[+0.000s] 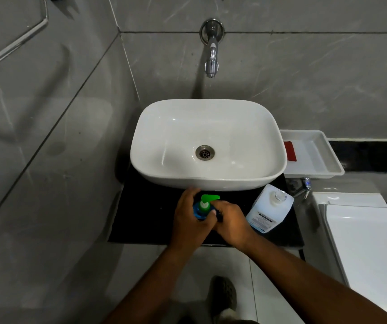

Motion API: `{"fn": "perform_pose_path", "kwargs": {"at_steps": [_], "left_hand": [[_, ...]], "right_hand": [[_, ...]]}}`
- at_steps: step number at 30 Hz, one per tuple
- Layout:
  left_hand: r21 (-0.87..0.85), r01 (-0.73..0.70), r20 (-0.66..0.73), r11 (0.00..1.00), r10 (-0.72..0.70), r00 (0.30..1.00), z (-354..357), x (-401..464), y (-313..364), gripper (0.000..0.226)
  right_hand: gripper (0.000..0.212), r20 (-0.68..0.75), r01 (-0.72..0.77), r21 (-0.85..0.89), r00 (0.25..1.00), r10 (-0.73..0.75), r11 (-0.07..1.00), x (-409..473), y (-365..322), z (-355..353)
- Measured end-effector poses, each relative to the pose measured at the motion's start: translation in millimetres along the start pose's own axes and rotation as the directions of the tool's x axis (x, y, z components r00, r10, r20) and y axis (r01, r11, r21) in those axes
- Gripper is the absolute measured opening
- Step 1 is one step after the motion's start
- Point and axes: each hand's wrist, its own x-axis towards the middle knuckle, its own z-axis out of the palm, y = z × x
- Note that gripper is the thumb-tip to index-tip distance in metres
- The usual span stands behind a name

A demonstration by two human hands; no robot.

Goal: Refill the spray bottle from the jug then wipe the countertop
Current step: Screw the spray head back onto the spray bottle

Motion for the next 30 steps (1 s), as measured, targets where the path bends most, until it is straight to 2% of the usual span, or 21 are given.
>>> {"fn": "perform_pose_path", "kwargs": {"at_steps": [6,8,12,14,17,19,22,27,30], "left_hand": [[0.043,0.032,-0.126,0.999,-0.026,0.992,1,1,-1,0.039],[0.051,0.017,-0.089,0.999,-0.012,0.996,-2,4,-3,0.031],[0.063,-0.061,0.059,0.996,0.058,0.997,-9,7,-3,0.035],[0.104,-0.099,0.023,0.99,0.098,0.995,-10,6,-2,0.038],[0.15,-0.045,-0.048,0.988,0.053,0.997,-9,4,-5,0.034],[0.183,-0.055,-0.024,0.982,0.061,0.998,-9,4,-7,0.024],[0.274,-0.146,0.05,0.951,0.138,0.989,-12,8,-10,0.012],[0.303,-0.212,0.133,0.929,0.179,0.975,-14,16,-13,0.018],[0.272,-0.221,0.14,0.937,0.188,0.972,-15,17,-15,0.012]], "right_hand": [[0.033,0.007,-0.021,0.015,1.0,0.021,1.0,-1,1,0],[0.038,0.02,-0.04,0.01,0.999,0.04,0.999,-1,1,0],[0.045,0.048,-0.012,0.025,0.999,0.011,1.0,0,-1,-2],[0.044,0.043,-0.008,0.026,0.999,0.007,1.0,-1,-2,-3],[0.044,0.046,-0.016,0.03,0.999,0.015,0.999,-1,-2,-4],[0.045,0.056,-0.018,0.027,0.998,0.017,0.999,0,-3,-4],[0.04,0.089,-0.011,0.025,0.996,0.009,1.0,4,-3,-10],[0.038,0.144,0.012,-0.006,0.99,-0.011,1.0,9,-3,-15],[0.042,0.156,0.01,-0.027,0.988,-0.006,1.0,9,-4,-16]]}}
